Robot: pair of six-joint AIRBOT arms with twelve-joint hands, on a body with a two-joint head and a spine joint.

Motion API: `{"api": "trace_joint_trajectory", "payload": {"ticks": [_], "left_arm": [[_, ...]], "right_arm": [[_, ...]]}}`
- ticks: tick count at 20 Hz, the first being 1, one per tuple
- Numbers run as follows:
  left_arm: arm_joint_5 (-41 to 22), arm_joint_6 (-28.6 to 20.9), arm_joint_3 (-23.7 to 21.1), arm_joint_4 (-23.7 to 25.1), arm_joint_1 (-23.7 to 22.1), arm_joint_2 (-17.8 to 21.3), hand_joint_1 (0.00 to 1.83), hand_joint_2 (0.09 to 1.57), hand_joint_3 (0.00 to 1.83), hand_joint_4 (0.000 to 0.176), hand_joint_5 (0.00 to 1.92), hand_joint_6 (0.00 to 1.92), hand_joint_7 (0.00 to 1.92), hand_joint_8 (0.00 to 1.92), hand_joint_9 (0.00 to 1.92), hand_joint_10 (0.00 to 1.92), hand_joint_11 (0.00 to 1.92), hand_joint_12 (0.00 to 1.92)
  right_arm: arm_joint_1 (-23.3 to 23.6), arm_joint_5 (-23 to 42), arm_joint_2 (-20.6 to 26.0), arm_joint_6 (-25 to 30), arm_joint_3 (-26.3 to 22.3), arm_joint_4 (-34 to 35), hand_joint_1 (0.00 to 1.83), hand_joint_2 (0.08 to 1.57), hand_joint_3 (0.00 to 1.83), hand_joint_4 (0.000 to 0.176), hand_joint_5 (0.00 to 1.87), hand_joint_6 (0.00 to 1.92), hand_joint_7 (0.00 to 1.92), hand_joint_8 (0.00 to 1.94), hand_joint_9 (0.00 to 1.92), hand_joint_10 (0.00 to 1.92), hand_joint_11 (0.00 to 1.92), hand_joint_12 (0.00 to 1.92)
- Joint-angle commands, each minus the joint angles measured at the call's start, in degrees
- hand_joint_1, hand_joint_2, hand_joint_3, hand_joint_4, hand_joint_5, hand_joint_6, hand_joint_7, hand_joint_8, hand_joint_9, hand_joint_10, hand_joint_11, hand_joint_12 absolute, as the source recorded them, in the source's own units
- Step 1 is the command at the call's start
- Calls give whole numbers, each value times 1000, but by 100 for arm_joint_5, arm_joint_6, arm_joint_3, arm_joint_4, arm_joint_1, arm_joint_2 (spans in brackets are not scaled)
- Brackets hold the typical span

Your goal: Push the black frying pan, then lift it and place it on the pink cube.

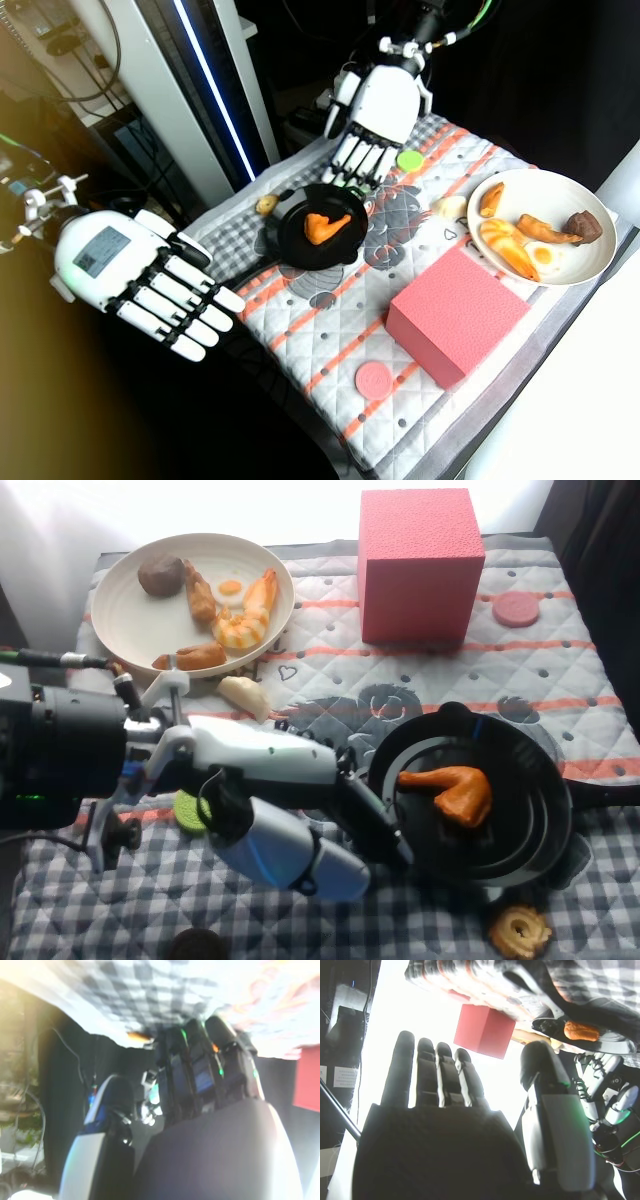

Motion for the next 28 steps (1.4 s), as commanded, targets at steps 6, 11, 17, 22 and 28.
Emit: {"api": "trace_joint_trajectory", "payload": {"ticks": [6,11,17,22,28], "left_arm": [[-381,92,95,-199,-200,-303,495,1452,0,0,674,60,615,14,460,74,0,966],[-481,209,158,-210,-288,-528,638,1450,5,147,417,1801,717,22,547,88,0,1226],[-611,556,227,-507,-322,-799,948,1307,0,0,518,409,776,62,576,89,0,1297],[-646,629,221,-634,-331,-717,989,1280,6,0,409,377,696,2,372,341,0,1065],[-257,628,-24,-415,-486,-56,489,1463,7,0,355,996,627,8,461,52,0,842]], "right_arm": [[-5,697,25,13,14,50,466,1322,1,0,0,0,0,0,0,0,0,0],[-5,697,24,13,14,50,436,1324,1,0,0,0,0,0,0,0,11,7],[-5,697,24,13,17,50,427,1315,0,0,0,0,0,0,0,0,0,0],[-5,697,24,13,16,50,427,1320,0,0,0,0,0,0,0,0,0,0],[-29,697,25,17,11,67,445,1312,0,0,0,0,0,0,0,0,0,0]]}}
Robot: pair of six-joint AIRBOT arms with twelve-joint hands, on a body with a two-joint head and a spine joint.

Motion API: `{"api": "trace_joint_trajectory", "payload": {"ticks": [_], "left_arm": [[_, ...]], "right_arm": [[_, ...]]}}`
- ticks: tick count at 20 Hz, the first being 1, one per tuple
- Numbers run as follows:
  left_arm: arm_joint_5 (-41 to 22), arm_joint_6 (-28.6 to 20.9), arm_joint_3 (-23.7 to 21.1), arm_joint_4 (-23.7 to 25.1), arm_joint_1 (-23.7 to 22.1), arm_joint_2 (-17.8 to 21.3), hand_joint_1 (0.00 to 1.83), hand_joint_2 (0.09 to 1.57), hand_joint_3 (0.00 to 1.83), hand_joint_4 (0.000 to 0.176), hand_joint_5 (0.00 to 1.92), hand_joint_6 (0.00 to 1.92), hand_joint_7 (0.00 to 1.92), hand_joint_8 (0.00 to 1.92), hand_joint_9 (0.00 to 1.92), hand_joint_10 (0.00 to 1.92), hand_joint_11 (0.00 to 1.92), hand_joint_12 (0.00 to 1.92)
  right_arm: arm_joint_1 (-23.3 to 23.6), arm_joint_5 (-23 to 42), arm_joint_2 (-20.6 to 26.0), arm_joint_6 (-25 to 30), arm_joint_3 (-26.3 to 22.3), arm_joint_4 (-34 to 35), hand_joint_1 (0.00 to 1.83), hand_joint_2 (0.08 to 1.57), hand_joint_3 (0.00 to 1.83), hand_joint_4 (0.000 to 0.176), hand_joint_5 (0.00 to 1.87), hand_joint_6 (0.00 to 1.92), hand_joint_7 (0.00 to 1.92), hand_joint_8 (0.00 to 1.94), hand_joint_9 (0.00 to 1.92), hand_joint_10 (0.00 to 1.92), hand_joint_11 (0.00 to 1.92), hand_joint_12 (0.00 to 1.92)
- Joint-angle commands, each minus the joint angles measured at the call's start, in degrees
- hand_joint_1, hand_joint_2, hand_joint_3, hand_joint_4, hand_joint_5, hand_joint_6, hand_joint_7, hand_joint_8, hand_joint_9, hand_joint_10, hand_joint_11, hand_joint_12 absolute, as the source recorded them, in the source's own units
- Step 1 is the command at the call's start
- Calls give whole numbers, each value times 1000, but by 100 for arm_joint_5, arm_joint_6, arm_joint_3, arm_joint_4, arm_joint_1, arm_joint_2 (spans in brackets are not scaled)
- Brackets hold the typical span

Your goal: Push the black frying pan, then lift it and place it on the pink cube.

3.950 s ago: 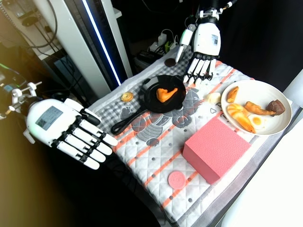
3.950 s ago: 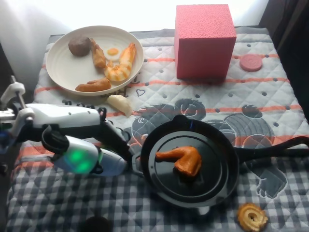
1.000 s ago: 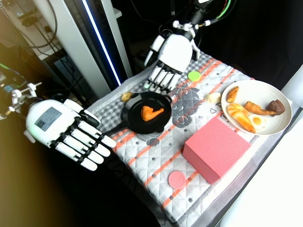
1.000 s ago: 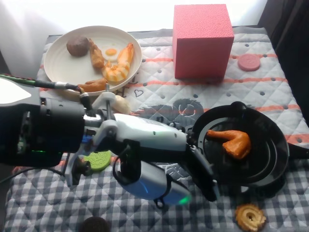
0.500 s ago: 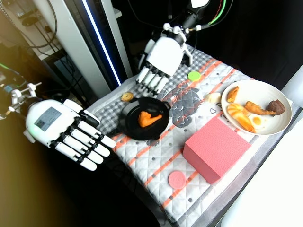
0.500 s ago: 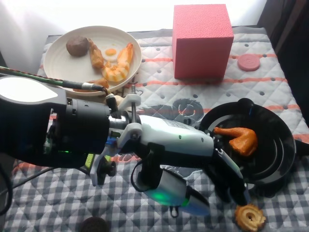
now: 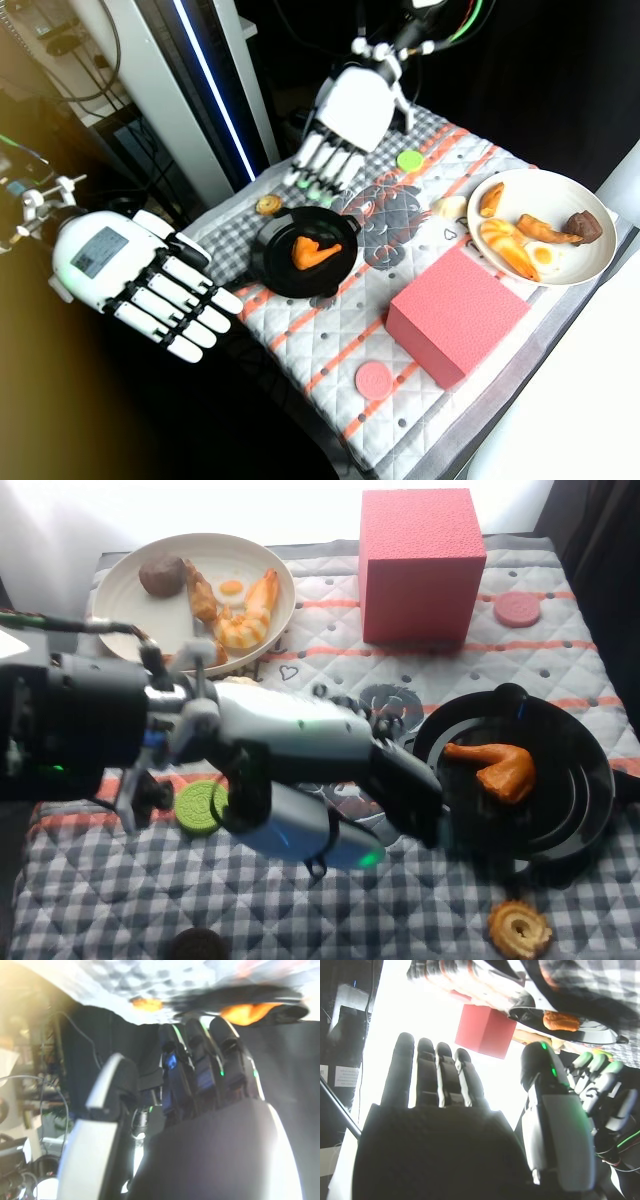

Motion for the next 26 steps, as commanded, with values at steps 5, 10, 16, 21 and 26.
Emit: {"api": "trace_joint_trajectory", "payload": {"ticks": [5,10,16,21,26], "left_arm": [[546,-4,-30,57,-121,247,601,1550,6,0,456,190,546,14,425,53,0,1008],[1094,167,52,172,-119,260,692,1480,0,0,525,40,553,1,431,37,0,1039],[1334,318,184,167,-111,78,683,1462,1,0,468,1,473,6,359,9,0,919],[1332,354,303,172,-15,-199,728,1447,0,0,450,0,495,3,396,18,0,1011],[1251,357,338,170,30,-340,693,1476,2,0,440,8,442,4,333,11,0,782]], "right_arm": [[1,657,25,17,14,76,437,1315,0,0,0,0,0,0,0,0,0,0],[1,658,25,17,18,80,452,1318,1,0,0,0,0,0,0,0,0,0],[1,660,25,17,21,81,465,1323,3,0,0,0,0,0,0,0,0,0],[1,728,23,21,18,98,453,1314,0,0,0,0,0,0,0,0,0,0],[1,731,16,21,18,102,443,1313,0,0,0,0,0,0,0,0,0,0]]}}
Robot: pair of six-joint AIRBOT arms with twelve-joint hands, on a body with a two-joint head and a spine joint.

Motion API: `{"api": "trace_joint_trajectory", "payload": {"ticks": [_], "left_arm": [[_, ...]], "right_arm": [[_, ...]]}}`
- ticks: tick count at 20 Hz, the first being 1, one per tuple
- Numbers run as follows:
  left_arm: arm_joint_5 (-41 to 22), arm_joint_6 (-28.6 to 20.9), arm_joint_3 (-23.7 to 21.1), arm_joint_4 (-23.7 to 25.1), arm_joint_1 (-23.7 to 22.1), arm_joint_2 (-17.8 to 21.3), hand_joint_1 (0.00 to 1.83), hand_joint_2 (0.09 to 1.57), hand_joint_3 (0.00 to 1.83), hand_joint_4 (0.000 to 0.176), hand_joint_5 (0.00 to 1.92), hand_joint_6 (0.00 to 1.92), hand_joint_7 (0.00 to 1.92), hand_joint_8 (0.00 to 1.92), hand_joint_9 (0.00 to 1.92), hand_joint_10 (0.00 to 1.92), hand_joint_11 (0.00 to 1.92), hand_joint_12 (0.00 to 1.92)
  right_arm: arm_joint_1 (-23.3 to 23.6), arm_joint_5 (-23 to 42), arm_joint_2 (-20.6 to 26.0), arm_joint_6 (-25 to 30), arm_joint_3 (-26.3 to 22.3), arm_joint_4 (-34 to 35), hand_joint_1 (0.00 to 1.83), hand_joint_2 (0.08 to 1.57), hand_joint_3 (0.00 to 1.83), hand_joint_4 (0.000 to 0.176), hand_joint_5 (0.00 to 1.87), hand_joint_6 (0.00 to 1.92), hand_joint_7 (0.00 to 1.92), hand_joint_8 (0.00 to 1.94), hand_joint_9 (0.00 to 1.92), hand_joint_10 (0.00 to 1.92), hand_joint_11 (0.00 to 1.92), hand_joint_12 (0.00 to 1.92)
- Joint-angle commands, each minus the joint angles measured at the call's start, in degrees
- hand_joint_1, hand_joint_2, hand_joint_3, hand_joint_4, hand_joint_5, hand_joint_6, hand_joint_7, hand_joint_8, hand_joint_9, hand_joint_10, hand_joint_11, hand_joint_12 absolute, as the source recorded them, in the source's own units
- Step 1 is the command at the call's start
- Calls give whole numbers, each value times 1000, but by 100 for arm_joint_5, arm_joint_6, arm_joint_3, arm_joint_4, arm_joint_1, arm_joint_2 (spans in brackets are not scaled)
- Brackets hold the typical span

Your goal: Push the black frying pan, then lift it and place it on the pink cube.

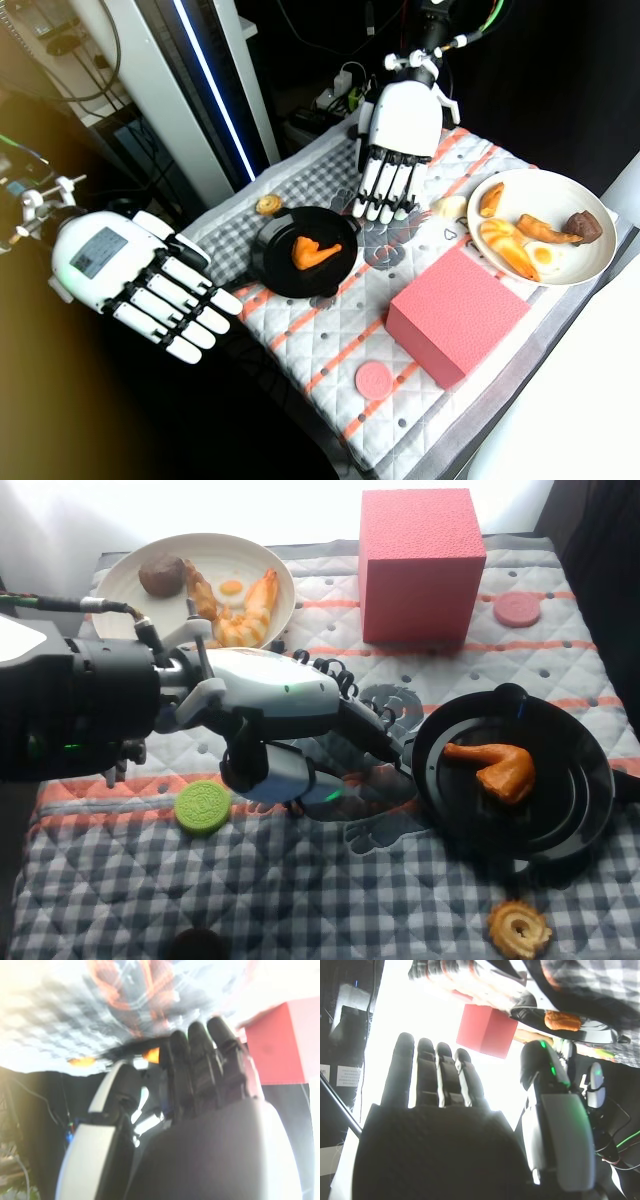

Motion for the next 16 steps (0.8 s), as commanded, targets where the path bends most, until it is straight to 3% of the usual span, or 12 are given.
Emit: {"api": "trace_joint_trajectory", "payload": {"ticks": [1,2,4,6,10,11,12,13,14,15,16], "left_arm": [[-178,1,8,-122,-53,-36,633,1500,11,0,407,5,406,1,302,8,0,752],[-203,12,30,-148,-53,-80,643,1508,9,0,409,6,400,1,294,6,0,715],[-232,59,80,-208,-52,-183,676,1495,0,0,417,5,376,3,257,4,0,456],[-298,82,109,-288,-43,-248,742,1487,1,0,401,1,396,1,290,7,0,578],[-392,357,139,-604,-23,-370,580,1530,13,0,339,1,333,0,207,1,0,383],[-404,432,143,-693,-23,-383,627,1515,2,0,347,4,345,3,226,7,0,605],[-418,479,150,-765,-25,-401,640,1507,0,0,353,4,346,1,225,5,0,621],[-440,546,165,-840,-26,-427,714,1477,0,0,396,12,401,11,282,21,0,849],[-459,631,181,-937,-26,-456,750,1472,0,0,399,9,417,11,294,22,0,889],[-476,680,201,-1011,-25,-487,662,1500,2,0,347,1,352,1,206,6,0,652],[-504,682,217,-1036,-25,-515,742,1472,0,0,377,10,392,10,248,21,0,882]], "right_arm": [[4,689,11,17,18,50,446,1320,2,0,0,0,0,0,0,0,0,0],[3,689,7,17,18,50,462,1318,1,0,0,0,0,0,0,0,0,0],[3,690,6,17,18,50,439,1320,2,0,0,0,0,0,0,0,0,0],[3,690,6,17,18,50,402,1315,0,0,0,0,0,0,0,0,0,0],[3,690,2,17,18,50,422,1313,0,0,0,0,0,0,0,0,20,10],[3,690,2,17,18,50,410,1313,0,0,0,0,0,0,0,0,13,10],[3,690,2,17,18,50,405,1313,0,0,0,0,0,0,0,0,13,11],[3,690,1,17,18,50,395,1310,0,0,0,0,0,0,0,0,12,12],[3,690,0,17,19,50,404,1310,0,0,0,0,0,0,0,0,3,10],[2,690,0,17,19,50,405,1310,0,0,0,0,0,0,0,0,0,10],[0,690,0,17,18,50,406,1309,0,0,0,0,0,0,0,0,0,10]]}}
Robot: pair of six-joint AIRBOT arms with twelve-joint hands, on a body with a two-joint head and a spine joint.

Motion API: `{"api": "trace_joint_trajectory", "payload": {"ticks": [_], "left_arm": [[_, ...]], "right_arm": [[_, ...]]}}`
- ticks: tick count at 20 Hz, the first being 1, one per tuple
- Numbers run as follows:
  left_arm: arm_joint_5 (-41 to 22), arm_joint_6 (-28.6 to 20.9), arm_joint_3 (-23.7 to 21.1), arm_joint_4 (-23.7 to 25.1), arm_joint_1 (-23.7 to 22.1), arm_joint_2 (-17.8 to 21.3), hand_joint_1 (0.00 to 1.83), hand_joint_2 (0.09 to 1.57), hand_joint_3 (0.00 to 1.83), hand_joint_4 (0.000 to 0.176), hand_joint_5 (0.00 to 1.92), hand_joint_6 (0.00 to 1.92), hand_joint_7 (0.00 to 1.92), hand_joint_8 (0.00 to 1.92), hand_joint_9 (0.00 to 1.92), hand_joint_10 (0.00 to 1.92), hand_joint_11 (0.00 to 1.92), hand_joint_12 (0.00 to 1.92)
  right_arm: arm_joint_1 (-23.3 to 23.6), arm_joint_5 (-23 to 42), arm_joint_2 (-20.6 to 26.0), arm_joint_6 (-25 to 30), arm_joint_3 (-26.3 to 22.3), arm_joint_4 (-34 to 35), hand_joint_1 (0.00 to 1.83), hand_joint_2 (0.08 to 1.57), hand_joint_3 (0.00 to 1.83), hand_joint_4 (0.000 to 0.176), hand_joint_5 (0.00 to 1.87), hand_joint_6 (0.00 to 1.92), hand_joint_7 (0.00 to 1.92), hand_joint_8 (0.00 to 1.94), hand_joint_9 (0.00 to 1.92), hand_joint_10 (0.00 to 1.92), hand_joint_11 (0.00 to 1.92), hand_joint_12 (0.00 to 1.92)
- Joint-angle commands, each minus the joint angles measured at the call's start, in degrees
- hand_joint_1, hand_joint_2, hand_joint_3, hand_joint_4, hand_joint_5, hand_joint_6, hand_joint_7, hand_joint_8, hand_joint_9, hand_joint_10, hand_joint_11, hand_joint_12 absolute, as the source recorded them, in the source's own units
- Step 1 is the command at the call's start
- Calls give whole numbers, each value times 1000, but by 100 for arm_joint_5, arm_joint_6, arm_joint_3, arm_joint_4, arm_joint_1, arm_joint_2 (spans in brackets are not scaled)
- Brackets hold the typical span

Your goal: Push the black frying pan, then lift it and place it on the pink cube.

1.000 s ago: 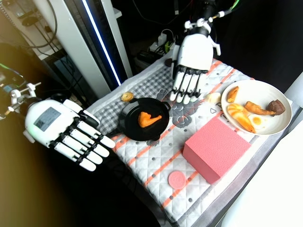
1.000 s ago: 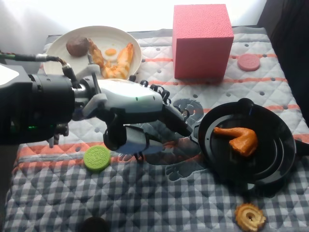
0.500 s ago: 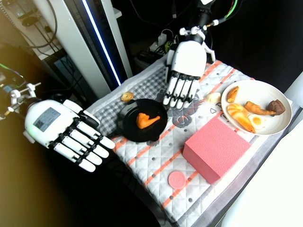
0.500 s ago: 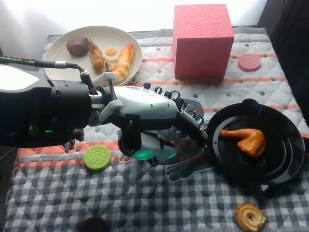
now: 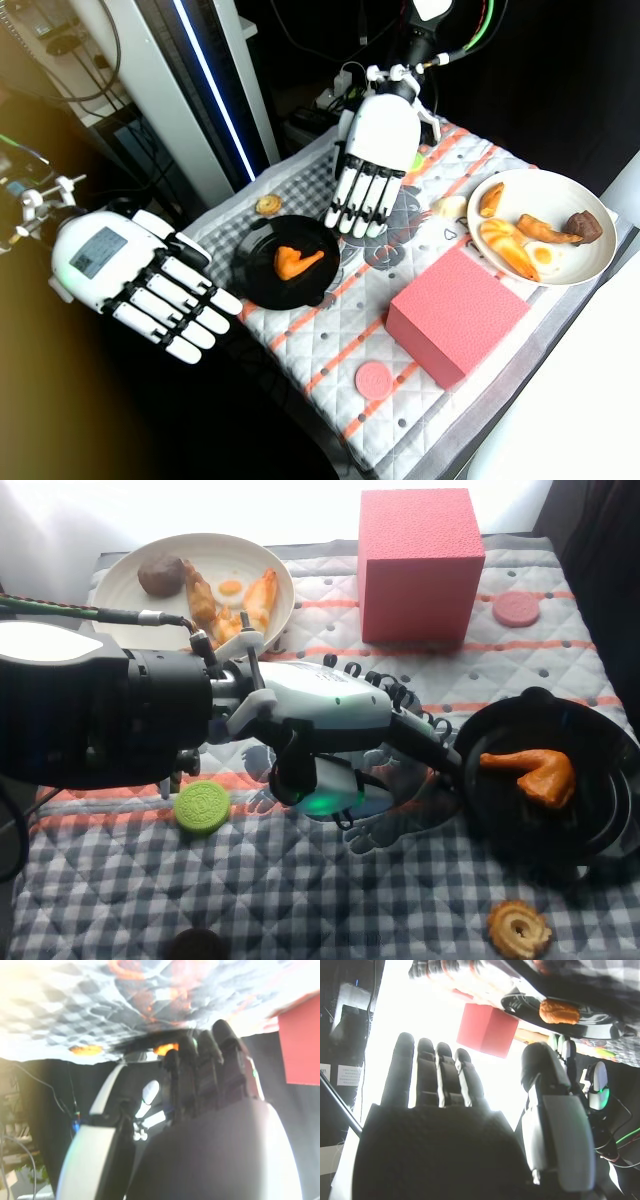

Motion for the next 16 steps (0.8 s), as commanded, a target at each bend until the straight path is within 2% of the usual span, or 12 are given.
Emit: {"api": "trace_joint_trajectory", "payload": {"ticks": [1,2,5,7,9,10,11,12,13,14,15,16], "left_arm": [[-259,-2,4,-160,-38,-34,780,1454,0,0,384,9,391,6,253,20,0,948],[-280,19,13,-198,-38,-63,747,1436,0,0,410,12,408,6,293,27,0,1050],[-333,117,37,-353,-34,-110,653,1463,5,0,402,3,382,4,267,4,0,754],[-363,116,34,-390,-20,-80,738,1457,0,0,408,3,398,6,298,13,0,659],[-382,117,-7,-489,-13,89,622,1479,6,0,379,8,350,2,238,3,0,769],[-391,158,-46,-598,-17,198,671,1469,0,0,378,6,335,2,203,4,0,756],[-407,268,-103,-754,-29,336,753,1457,0,0,410,11,379,9,243,16,0,843],[-430,417,-164,-930,-44,458,813,1431,0,0,444,16,386,4,264,17,0,767],[-453,584,-240,-1127,-62,587,771,1444,0,1,429,5,354,6,254,8,0,550],[-493,805,-320,-1356,-81,732,710,1463,7,1,422,1,359,8,267,11,0,511],[-537,1018,-403,-1607,-99,877,620,1501,19,0,413,5,367,7,287,16,0,624],[-571,1138,-445,-1739,-138,977,656,1502,11,0,431,11,408,14,324,28,0,796]], "right_arm": [[-1,688,11,19,19,52,418,1308,0,0,0,0,0,0,0,0,0,6],[-3,688,11,19,19,52,415,1310,0,0,0,0,0,0,0,0,15,14],[-3,689,11,19,20,52,417,1315,2,0,0,0,0,0,0,0,0,7],[-6,690,11,19,19,53,385,1314,1,0,0,0,0,0,0,0,0,0],[-16,690,12,20,18,53,419,1318,2,0,0,0,0,0,0,0,20,10],[-19,690,12,25,15,53,445,1307,0,0,0,0,0,0,0,0,11,8],[-31,688,15,36,4,53,470,1297,0,0,0,0,0,0,0,0,4,7],[-40,684,20,37,-21,53,537,1269,0,0,0,0,0,0,0,0,0,1],[-57,676,30,37,-43,53,590,1245,0,0,0,0,0,0,0,0,0,0],[-87,650,57,37,-60,68,618,1228,0,0,0,0,0,0,0,0,0,0],[-213,605,117,37,-60,122,649,1213,0,0,0,0,0,0,0,0,1,0],[-412,596,161,36,-62,203,684,1201,0,0,0,0,0,0,0,0,22,11]]}}
